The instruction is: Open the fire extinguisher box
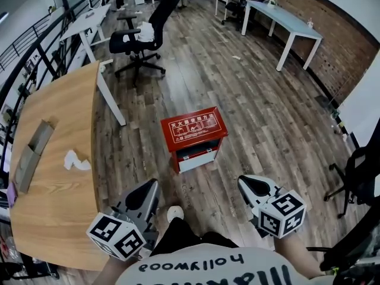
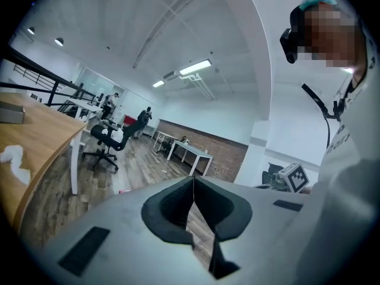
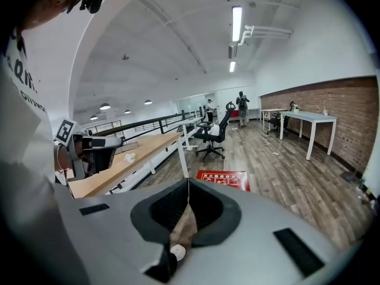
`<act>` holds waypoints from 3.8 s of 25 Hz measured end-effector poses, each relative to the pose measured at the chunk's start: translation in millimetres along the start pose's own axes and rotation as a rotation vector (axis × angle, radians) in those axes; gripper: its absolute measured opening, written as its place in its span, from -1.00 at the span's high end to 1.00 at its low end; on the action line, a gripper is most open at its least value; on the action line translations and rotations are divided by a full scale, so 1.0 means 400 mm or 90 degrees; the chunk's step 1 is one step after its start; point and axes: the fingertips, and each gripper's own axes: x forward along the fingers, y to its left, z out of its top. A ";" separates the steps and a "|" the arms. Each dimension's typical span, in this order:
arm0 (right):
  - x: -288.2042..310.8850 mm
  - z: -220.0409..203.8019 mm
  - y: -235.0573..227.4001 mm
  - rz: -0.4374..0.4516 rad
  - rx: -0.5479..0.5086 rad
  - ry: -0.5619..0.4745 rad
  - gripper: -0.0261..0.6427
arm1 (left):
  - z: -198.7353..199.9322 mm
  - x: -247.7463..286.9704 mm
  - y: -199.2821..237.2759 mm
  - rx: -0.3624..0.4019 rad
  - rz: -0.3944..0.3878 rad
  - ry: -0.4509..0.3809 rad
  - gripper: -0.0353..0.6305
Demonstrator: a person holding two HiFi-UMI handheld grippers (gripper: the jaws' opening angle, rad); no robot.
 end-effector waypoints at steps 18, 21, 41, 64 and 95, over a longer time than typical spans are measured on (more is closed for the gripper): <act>0.360 0.197 -0.090 -0.021 0.112 -0.004 0.89 | 0.160 0.232 0.321 0.013 -0.073 0.046 0.87; 0.386 0.219 -0.113 -0.033 0.103 -0.014 0.89 | 0.182 0.264 0.317 0.061 -0.135 0.005 0.88; 0.670 -0.127 -0.290 0.225 0.317 -0.011 0.89 | -0.014 0.487 0.457 0.086 -0.011 -0.017 0.87; 1.078 -0.480 -0.420 0.353 0.381 -0.218 0.46 | -0.561 0.626 0.728 0.163 -0.034 -0.026 0.88; 1.021 -0.122 -0.413 0.303 0.468 -0.161 0.65 | -0.197 0.610 0.608 0.101 -0.052 -0.034 0.87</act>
